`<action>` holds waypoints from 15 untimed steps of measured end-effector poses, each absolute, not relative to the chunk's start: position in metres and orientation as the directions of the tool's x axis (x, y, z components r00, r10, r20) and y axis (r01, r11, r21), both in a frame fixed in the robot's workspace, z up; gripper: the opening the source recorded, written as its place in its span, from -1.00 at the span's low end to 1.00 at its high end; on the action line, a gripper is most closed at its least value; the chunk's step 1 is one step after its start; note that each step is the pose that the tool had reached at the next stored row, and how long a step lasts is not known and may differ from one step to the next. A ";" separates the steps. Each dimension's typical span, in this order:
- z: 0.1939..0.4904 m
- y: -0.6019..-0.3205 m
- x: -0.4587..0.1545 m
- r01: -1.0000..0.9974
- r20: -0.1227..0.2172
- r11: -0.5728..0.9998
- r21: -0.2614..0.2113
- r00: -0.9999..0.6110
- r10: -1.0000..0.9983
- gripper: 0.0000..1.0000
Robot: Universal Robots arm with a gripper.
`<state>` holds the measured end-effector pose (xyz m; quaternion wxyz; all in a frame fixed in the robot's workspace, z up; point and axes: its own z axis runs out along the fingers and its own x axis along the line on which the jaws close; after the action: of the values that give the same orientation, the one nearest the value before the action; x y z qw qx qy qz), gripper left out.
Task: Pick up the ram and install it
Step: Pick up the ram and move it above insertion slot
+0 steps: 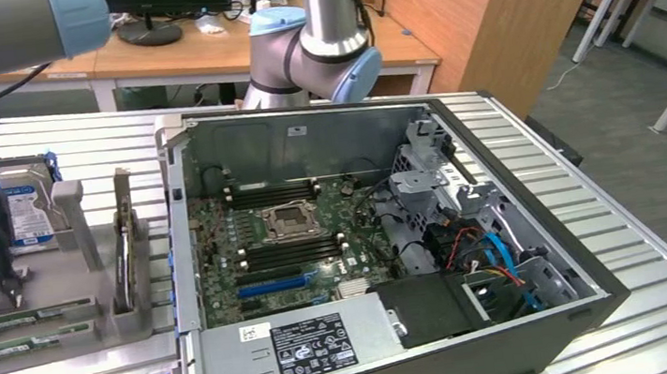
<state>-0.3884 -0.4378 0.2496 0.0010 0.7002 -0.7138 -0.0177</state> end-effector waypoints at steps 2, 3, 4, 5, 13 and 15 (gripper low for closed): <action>0.250 -0.442 -0.389 -0.999 -0.023 0.019 0.027 -0.020 -1.000 -0.40; 0.250 -0.443 -0.389 -0.999 -0.023 0.019 0.027 -0.020 -1.000 -0.40; 0.250 -0.445 -0.389 -0.999 -0.023 0.019 0.027 -0.020 -1.000 -0.40; 0.250 -0.447 -0.389 -0.999 -0.023 0.019 0.027 -0.020 -1.000 -0.40; 0.250 -0.454 -0.389 -0.999 -0.023 0.019 0.027 -0.020 -1.000 -0.40; 0.249 -0.454 -0.389 -0.999 -0.023 0.019 0.027 -0.020 -1.000 -0.40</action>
<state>-0.3891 -0.4540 0.2495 0.0010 0.7001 -0.7138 -0.0177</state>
